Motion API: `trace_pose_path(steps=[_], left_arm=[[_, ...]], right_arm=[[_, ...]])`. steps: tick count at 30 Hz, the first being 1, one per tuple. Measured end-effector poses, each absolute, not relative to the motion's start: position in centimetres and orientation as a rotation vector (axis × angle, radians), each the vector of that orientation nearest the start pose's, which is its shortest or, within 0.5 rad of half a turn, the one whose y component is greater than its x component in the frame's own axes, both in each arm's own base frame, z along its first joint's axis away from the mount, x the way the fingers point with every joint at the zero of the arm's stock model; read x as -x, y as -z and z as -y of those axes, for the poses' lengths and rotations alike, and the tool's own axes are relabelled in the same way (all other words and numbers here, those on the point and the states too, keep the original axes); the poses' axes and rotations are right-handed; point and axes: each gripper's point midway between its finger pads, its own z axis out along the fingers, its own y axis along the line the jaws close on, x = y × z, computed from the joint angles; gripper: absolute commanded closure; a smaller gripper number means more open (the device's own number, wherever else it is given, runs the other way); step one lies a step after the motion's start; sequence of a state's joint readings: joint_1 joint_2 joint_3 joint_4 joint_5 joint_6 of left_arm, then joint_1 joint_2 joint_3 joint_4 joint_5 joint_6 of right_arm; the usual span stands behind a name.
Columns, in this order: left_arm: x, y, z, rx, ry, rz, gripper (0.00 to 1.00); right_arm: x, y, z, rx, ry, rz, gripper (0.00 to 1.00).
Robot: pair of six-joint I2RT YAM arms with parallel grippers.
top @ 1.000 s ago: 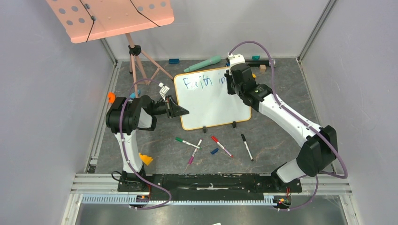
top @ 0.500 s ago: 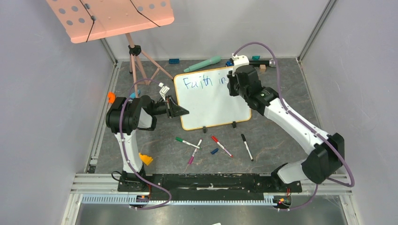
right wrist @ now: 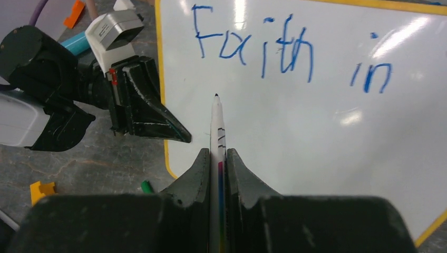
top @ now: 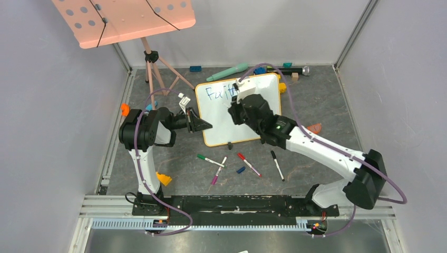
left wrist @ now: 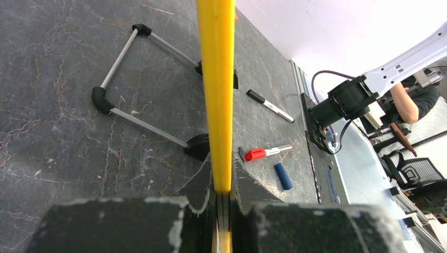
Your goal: Write a sentence on the whiteboard
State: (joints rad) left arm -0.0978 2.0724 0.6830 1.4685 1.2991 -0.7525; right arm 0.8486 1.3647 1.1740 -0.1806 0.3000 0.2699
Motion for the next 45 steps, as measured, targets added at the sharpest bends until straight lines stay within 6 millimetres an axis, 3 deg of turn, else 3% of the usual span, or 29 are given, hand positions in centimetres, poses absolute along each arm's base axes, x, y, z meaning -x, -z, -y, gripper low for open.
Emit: trace_pose_path(steps=[6,10,24,37,45], left_arm=[[-32.7,-9.2,21.0,-0.637,1.583,-1.683,0.98],[-32.7,-9.2,21.0,-0.638,1.583,-1.683,0.98],[-32.7,-9.2,21.0,-0.638,1.583,-1.683,0.98],[-32.7,-9.2,21.0,-0.638,1.582,-1.683,0.98],[-32.7,-9.2,21.0,-0.638,1.582,-1.683,0.98]], right_arm=[[-30.6,-22.6,-33.8,0.437,-0.397,-1.953,1.00],[-30.9,-20.9,-34.9,0.453,-0.350,-1.977,1.00],[-33.2,-21.9,-35.7,0.385,-0.277,-1.946,1.00],[-33.5,-19.9,-36.0,0.416,-0.235,-1.984,1.00],[-33.4,-19.8,-36.0,0.421,-0.236,-1.989,1.00]])
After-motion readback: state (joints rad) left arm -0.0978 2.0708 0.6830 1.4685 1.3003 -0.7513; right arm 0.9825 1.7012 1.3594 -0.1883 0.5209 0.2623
